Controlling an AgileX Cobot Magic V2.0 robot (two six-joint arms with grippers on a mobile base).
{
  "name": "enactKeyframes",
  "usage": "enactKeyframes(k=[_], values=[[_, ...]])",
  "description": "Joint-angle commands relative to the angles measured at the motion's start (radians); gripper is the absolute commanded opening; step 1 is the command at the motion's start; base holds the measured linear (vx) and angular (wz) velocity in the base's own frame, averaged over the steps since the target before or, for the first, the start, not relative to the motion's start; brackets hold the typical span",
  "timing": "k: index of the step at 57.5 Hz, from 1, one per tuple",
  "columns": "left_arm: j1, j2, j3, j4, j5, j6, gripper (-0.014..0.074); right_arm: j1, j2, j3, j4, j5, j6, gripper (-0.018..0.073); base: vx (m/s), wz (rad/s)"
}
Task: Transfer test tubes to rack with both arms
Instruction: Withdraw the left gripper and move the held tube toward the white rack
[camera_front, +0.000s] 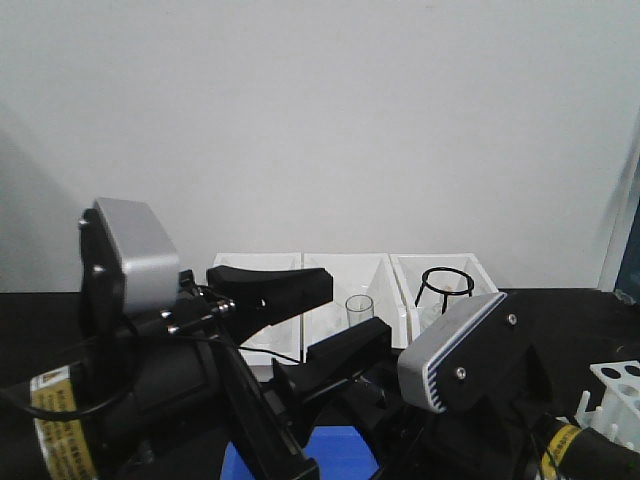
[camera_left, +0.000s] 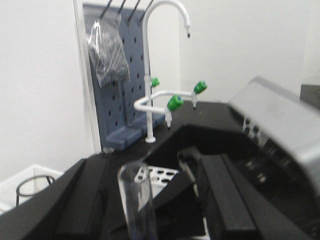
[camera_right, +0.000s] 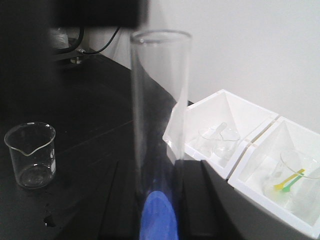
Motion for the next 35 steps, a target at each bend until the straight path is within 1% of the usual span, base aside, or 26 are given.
enactKeyframes(k=[1,7,11,20,26,31,32,35], values=[[-0.005,-0.061,-0.032,-0.024,-0.026,0.008,0.05,-0.005,-0.02,-0.037,-0.002,-0.093,-0.008,-0.0008,0.0,0.0],[-0.005,-0.091,-0.032,-0.024,0.016,0.031,0.05,-0.005,-0.02,-0.037,-0.002,-0.093,-0.008,-0.0008,0.0,0.0],[-0.005,-0.113,-0.032,-0.024,0.079,0.059,0.05,-0.006,-0.02,-0.037,-0.002,-0.093,-0.008,-0.0008,0.0,0.0],[-0.005,-0.155,-0.032,-0.024,0.362,0.06,0.05,-0.007,-0.02,-0.037,-0.002,-0.093,-0.021,-0.0008,0.0,0.0],[-0.005,-0.168,-0.032,-0.023,0.499,0.06,0.05,-0.022,-0.02,-0.037,-0.002,-0.098,-0.034,-0.0008,0.0,0.0],[-0.005,-0.175,-0.032,-0.012,0.565,0.06,0.05,-0.067,-0.02,-0.037,0.018,-0.102,-0.033,-0.0008,0.0,0.0],[-0.005,-0.184,-0.032,0.012,0.637,0.06,0.05,-0.193,-0.02,-0.037,0.03,-0.102,-0.033,-0.0008,0.0,0.0],[-0.005,-0.184,-0.032,0.012,0.649,0.06,0.05,-0.229,-0.02,-0.037,0.03,-0.102,-0.033,-0.0008,0.0,0.0]])
